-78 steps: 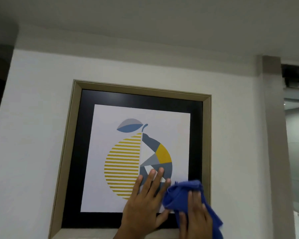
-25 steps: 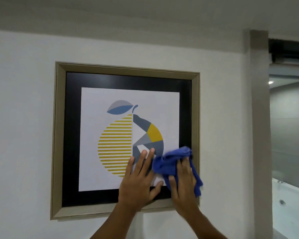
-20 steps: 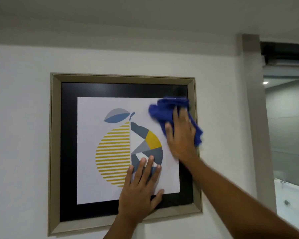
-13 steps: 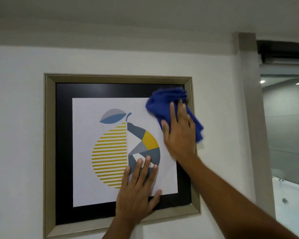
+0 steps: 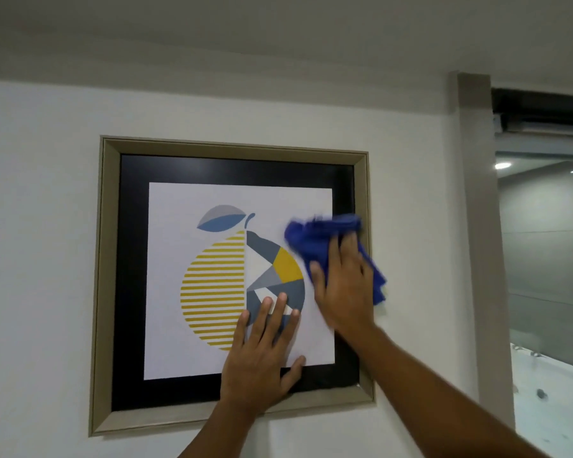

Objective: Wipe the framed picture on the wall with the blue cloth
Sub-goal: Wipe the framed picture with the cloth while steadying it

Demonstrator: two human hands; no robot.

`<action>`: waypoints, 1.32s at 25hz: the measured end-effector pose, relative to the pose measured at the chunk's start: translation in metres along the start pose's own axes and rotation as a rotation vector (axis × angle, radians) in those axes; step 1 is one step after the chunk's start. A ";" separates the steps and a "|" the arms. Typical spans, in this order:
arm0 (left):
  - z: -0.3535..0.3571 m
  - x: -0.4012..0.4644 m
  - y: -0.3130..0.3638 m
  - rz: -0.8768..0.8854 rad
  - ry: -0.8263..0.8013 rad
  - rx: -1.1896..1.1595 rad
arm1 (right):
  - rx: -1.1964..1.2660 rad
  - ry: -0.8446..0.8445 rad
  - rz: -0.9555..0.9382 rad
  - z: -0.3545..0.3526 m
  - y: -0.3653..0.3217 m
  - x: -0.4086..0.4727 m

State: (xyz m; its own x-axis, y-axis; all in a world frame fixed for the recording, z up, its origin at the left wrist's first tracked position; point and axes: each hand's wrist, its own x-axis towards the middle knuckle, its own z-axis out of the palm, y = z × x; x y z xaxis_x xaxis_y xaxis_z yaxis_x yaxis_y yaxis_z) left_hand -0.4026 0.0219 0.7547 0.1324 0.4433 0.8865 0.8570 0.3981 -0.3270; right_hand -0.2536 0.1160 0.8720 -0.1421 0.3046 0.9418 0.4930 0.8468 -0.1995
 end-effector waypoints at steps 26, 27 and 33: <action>-0.005 -0.001 0.002 -0.001 -0.003 0.018 | 0.125 0.006 0.111 0.016 0.007 -0.076; -0.005 -0.001 0.001 -0.006 -0.009 0.022 | 0.083 0.042 0.020 0.009 0.009 -0.042; 0.000 0.000 0.001 -0.002 0.002 0.025 | 0.020 0.170 -0.026 -0.012 -0.016 0.094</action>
State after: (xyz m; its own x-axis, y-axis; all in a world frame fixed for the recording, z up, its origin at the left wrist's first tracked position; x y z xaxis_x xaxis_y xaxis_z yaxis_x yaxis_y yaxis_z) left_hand -0.4017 0.0222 0.7549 0.1317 0.4407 0.8879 0.8444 0.4193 -0.3334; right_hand -0.2650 0.1257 0.9668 -0.0067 0.2056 0.9786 0.4738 0.8625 -0.1780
